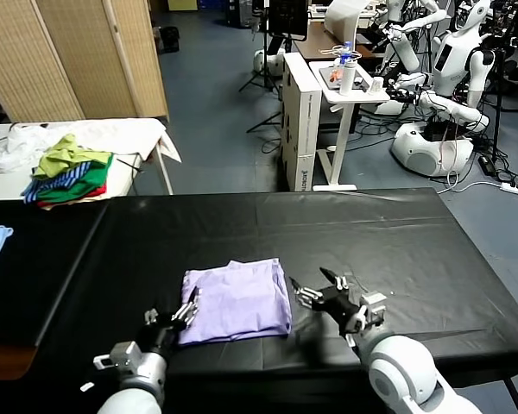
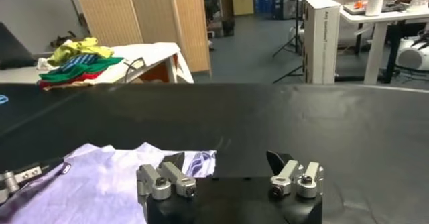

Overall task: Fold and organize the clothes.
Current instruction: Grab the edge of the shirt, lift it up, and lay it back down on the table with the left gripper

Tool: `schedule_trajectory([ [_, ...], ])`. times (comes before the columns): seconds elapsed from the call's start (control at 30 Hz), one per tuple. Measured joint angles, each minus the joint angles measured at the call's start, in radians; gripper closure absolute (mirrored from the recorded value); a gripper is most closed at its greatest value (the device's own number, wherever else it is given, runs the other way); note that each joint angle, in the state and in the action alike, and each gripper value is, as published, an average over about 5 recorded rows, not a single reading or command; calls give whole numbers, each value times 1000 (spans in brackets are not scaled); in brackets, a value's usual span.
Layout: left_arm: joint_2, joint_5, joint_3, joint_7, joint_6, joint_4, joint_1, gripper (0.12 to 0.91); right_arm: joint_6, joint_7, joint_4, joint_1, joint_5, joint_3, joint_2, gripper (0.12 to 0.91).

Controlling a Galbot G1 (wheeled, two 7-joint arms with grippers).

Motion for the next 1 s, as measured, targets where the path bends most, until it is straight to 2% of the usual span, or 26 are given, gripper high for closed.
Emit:
schedule_trajectory([
  [0.47,-56,-17,-3,6,-34,32,5,124,1,0,2,-4,-3,10,-6,118],
  [0.57,-64,-20,-4,8,-41,33,10,161,1,0,-1,-3,-3,10,-6,118],
  [0.67,-69,-22,-4,12,-48,37,17,252,1,0,-2,-3,-3,10,-7,118],
  [0.9,-77,-33,-7,20,-60,47,23,521,1,0,-3,-1,-3,11,-11,118],
  [1.0,-81,-50,-9,23,-61,51,22,672,1,0,-3,1,-3,12,-13,118],
])
